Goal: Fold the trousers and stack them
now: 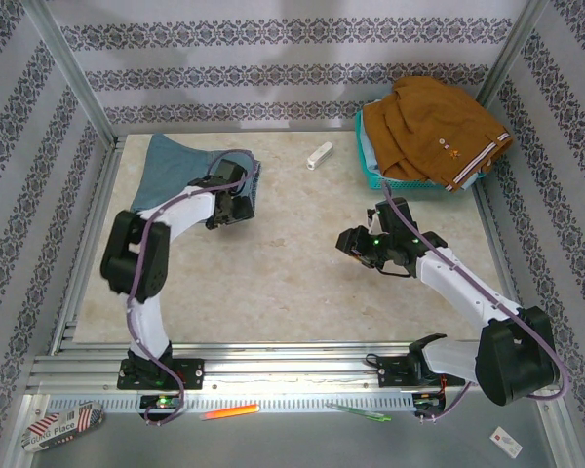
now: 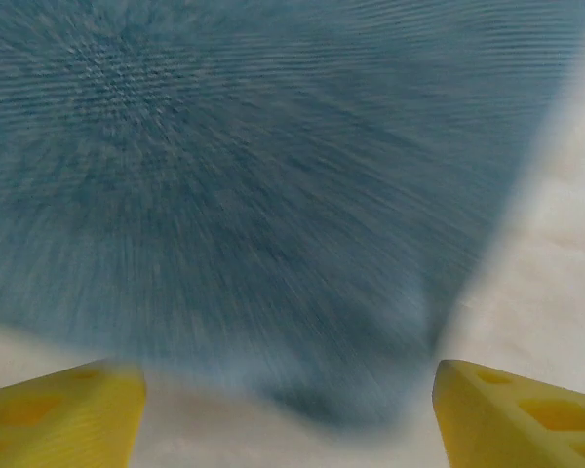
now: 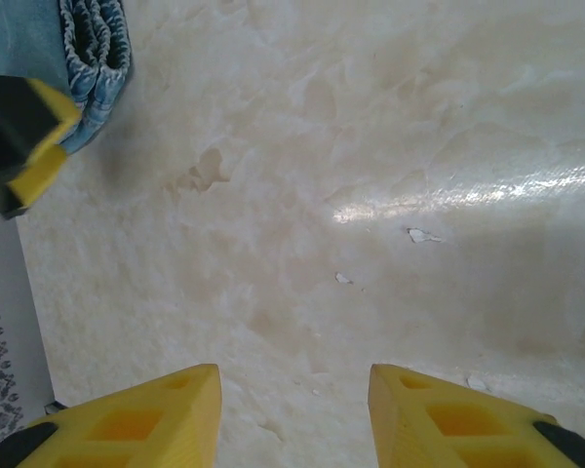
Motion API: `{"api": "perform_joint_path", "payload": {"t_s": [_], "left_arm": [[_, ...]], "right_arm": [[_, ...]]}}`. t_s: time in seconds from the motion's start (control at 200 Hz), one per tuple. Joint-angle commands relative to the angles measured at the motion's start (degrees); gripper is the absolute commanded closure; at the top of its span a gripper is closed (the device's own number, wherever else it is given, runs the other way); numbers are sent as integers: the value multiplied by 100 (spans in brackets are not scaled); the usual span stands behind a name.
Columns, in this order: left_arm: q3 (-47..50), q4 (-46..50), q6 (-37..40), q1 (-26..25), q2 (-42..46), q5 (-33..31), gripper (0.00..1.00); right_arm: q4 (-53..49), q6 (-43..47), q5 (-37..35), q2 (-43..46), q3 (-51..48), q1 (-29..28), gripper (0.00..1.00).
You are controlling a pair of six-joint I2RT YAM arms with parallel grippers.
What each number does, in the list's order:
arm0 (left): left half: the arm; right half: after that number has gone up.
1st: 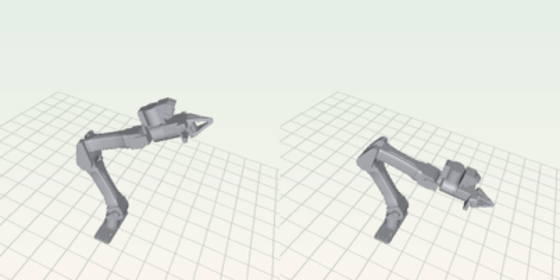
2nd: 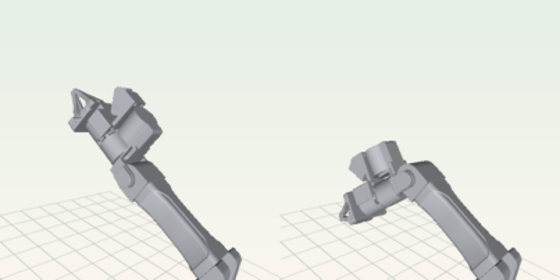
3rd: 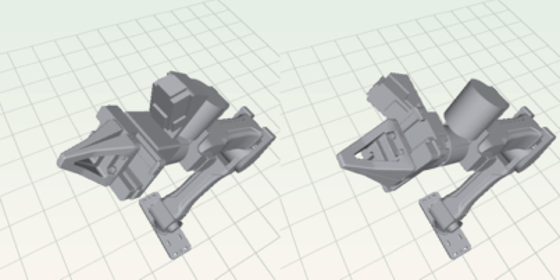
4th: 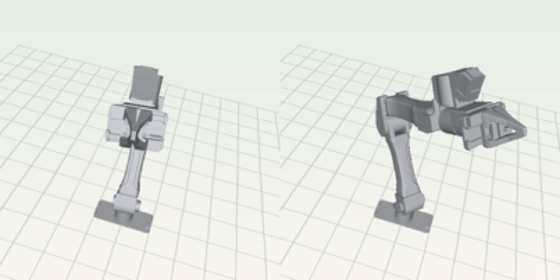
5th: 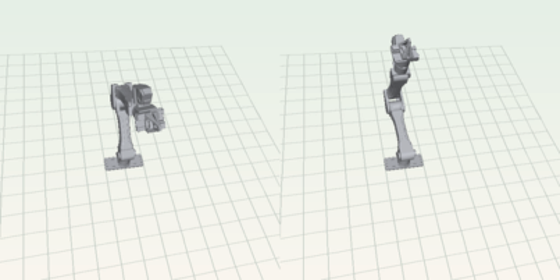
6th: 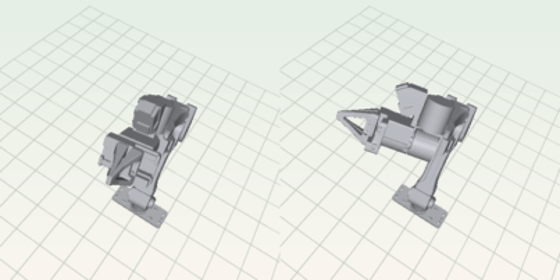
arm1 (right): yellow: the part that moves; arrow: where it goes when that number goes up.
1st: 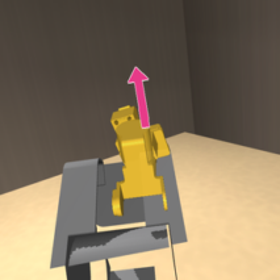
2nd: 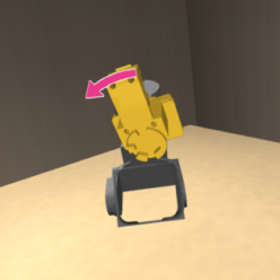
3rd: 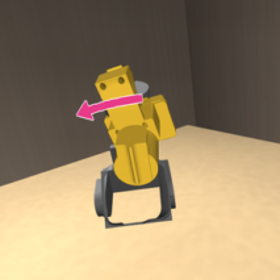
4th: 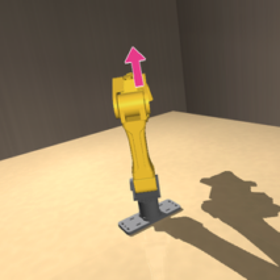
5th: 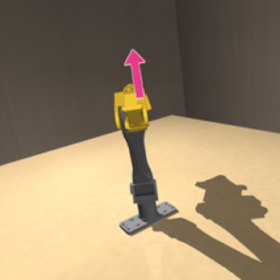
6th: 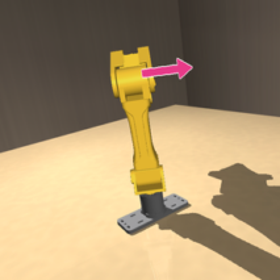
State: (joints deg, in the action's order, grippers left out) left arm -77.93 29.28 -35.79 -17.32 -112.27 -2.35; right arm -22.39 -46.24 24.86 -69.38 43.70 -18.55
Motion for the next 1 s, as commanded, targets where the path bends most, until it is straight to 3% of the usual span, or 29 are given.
{"api": "perform_joint_path", "payload": {"t_s": [0.0, 0.12, 0.215, 0.48, 0.664, 0.784, 0.929, 0.969, 0.994], "left_arm": [[-229, -51, 391, 390, -299, -885, 28], [-469, -202, 529, 1197, -474, -205, 33], [-941, -109, 550, 1543, -823, 102, 33], [-2253, 192, 415, 1708, -1916, 273, 33], [-2985, 350, 807, 1724, -2292, 769, 31], [-2532, 326, 956, 1669, -1748, 882, 27], [-741, -415, 901, 1536, 277, 1047, 21], [-298, -521, 881, 1498, 929, 1077, 16], [-41, -572, 876, 1472, 1254, 1094, 3]], "right_arm": [[-13, 7, 49, 99, 282, 44, 56], [-62, 86, 33, 84, 267, 45, 56], [106, 43, 45, -23, 144, 53, 56], [139, 74, 68, -271, 187, 43, 56], [30, 163, 89, -337, 269, 53, 56], [-70, 281, 150, -336, 394, 113, 56], [-175, 480, 264, -29, 671, 265, 53], [-169, 569, 299, 113, 785, 288, 50], [-162, 658, 299, 214, 867, 290, 48]]}}
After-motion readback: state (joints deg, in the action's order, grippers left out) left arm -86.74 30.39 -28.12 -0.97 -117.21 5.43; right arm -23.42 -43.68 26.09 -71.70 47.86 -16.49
